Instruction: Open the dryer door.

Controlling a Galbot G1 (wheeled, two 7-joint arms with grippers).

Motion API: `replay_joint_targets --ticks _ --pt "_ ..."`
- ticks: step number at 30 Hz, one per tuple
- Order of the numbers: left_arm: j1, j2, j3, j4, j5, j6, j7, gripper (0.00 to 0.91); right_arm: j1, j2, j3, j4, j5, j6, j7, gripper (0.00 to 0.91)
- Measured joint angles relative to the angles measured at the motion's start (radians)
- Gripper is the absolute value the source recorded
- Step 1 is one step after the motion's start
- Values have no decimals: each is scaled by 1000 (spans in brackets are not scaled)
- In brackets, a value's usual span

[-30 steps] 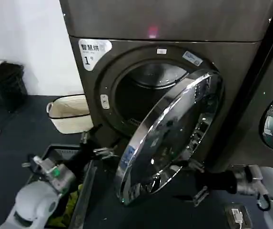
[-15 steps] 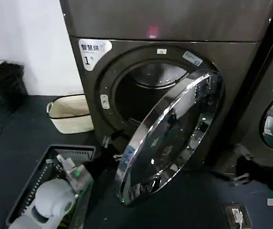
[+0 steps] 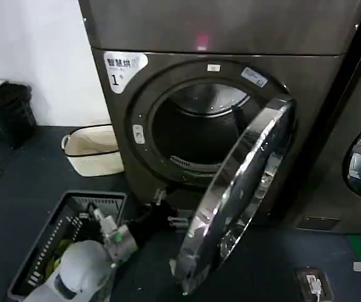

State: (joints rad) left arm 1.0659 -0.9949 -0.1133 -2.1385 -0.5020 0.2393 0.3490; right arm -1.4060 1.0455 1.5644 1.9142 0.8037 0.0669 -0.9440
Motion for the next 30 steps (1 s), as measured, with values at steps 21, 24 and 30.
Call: replay_joint_targets --ticks 21,24,30 --pt "-198 -9 386 77 -82 -52 -11 907 -63 -13 304 66 -268 -105 743 907" --pt "-244 -29 429 106 -86 -52 -9 907 -73 -12 335 60 -301 -109 770 907" --pt "-337 -75 511 175 -114 -63 -5 907 -92 -15 390 63 -351 -117 820 907"
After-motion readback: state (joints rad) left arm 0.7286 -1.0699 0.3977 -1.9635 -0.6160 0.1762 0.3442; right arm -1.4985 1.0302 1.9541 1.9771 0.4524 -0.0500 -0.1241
